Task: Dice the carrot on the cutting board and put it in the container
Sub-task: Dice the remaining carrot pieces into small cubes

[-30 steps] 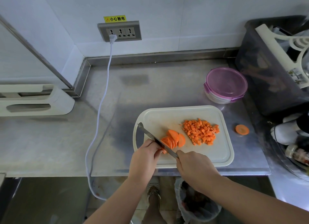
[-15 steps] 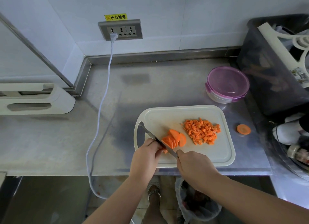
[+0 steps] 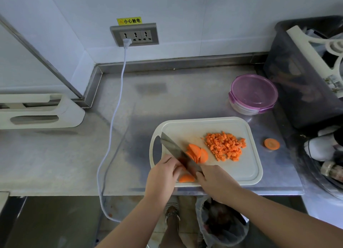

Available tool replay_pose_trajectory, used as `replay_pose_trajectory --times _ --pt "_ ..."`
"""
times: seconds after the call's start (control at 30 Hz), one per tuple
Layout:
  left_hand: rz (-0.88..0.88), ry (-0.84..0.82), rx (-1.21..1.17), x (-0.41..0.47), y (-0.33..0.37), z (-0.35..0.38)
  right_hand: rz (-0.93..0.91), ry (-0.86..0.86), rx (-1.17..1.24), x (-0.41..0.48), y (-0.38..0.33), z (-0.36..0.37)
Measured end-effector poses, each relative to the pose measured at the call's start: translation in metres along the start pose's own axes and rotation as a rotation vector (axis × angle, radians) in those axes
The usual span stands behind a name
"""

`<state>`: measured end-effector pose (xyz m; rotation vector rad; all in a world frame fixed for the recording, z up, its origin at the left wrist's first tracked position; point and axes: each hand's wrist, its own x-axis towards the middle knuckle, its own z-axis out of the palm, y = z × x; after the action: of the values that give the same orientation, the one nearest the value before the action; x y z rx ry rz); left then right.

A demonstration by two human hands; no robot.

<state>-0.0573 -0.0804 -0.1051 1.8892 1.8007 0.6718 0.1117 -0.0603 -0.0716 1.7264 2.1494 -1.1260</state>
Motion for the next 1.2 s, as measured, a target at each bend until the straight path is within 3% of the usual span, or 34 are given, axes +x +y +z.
replay_pose_trajectory --times 0.27,1.2 --pt "0.036 0.059 -0.009 -0.003 -0.001 0.003 -0.029 0.073 -0.066 -0.008 -0.006 -0.016" --pt "0.046 0.025 -0.009 -0.002 -0.011 0.005 -0.082 0.027 -0.216 -0.016 -0.01 -0.003"
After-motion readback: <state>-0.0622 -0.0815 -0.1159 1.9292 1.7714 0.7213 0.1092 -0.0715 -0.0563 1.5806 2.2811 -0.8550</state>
